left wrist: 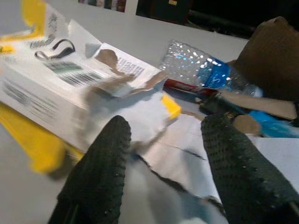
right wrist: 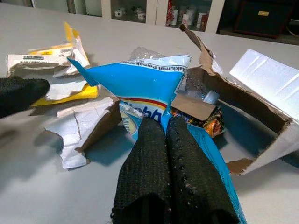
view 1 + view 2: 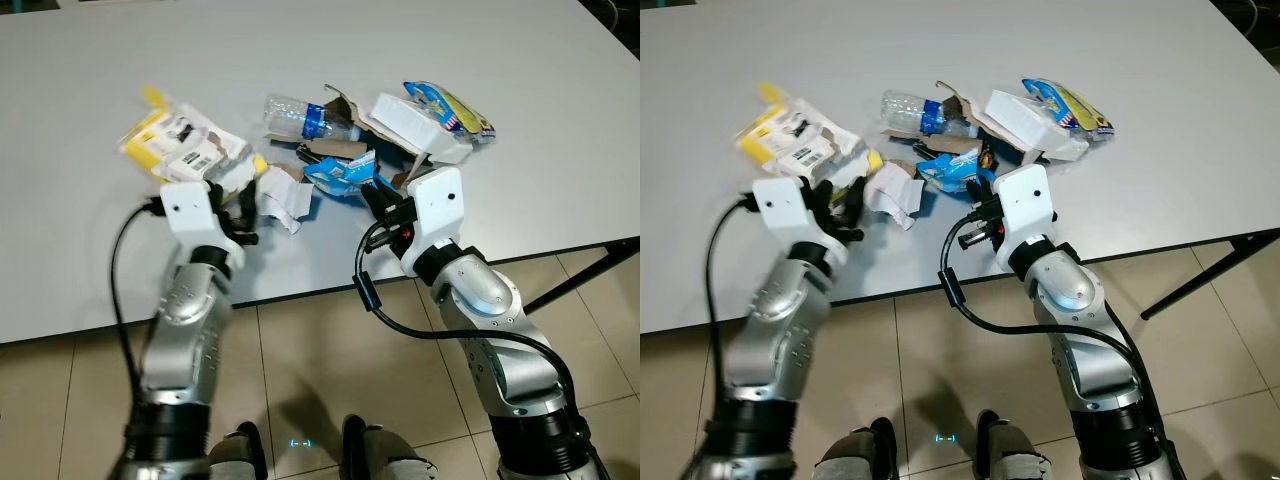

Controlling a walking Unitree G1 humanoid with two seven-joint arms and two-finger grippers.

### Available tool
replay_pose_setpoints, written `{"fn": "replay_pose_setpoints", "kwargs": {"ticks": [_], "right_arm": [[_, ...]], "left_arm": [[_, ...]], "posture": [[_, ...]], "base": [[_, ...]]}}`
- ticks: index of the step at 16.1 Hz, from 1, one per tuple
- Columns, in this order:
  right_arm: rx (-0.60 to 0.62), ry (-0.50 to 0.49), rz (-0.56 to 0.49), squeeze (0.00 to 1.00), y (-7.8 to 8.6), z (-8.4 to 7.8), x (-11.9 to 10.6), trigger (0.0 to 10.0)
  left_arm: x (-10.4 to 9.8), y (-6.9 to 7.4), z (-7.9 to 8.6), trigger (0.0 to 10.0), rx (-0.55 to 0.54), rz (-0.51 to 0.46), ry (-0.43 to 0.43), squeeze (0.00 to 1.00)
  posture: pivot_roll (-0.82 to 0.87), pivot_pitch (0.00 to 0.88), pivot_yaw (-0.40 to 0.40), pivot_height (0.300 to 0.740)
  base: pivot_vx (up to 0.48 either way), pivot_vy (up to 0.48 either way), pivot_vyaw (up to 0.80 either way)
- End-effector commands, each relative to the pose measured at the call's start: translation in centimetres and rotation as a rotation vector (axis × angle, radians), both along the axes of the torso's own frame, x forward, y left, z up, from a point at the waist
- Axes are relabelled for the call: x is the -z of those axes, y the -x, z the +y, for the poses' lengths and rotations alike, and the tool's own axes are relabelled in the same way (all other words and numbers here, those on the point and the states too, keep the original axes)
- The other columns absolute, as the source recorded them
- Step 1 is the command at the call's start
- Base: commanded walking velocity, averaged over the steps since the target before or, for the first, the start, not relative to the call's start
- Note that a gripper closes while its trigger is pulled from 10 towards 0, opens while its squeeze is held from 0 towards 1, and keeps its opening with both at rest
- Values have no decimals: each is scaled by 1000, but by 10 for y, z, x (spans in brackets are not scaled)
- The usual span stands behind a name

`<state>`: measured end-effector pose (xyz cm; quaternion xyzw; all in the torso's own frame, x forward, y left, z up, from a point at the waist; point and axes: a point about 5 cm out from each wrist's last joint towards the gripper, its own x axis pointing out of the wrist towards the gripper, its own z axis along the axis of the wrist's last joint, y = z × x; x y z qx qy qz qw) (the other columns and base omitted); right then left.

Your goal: Picking trash to rubbish bin

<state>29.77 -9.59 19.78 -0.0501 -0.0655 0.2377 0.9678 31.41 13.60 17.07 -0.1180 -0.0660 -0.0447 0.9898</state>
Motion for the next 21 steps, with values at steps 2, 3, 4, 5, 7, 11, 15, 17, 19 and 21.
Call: {"fn": "replay_pose_setpoints", "kwargs": {"ticks": [2,3,4,5,7,11,15,17,19,21], "right_arm": [[6,5,-4,0,-1,0,1,10000],[5,5,-4,0,-1,0,1,10000],[4,5,-5,0,-1,0,1,10000],[1,3,-8,0,-2,1,0,10000],[0,3,-9,0,-2,2,1,10000],[1,2,-11,0,-3,2,1,10000],[-2,1,-13,0,-4,2,1,10000],[-2,0,-15,0,-4,2,1,10000],[-2,0,-14,0,-3,3,1,10000],[-2,-1,-13,0,-2,2,1,10000]], "left_arm": [[-10,7,-8,10000,18,-51,51,1000],[-11,7,-9,10000,23,-53,57,1000],[-12,7,-11,10000,34,-58,59,1000],[-17,8,-13,10000,47,-83,96,1000],[-23,12,-7,10000,7,-102,168,1000],[-23,21,18,10000,-129,-121,173,1000],[-10,17,39,10000,-199,-80,149,1000],[-2,9,45,10000,-207,-46,184,1000],[0,2,48,10000,-202,-41,181,1000],[2,-4,49,10000,-184,-25,191,1000]], "posture": [[-128,239,-22,740],[-128,239,-22,740],[-125,234,-23,740],[-122,231,-22,740],[-118,227,-21,740],[-116,223,-19,740],[-110,221,-21,740],[-110,221,-21,740],[-115,224,-23,740],[-116,231,-22,740]], "base": [[0,0,0],[0,0,0],[0,0,0],[0,0,0],[0,0,0],[0,0,0],[0,0,0],[0,0,0],[0,0,0],[0,0,0]]}}
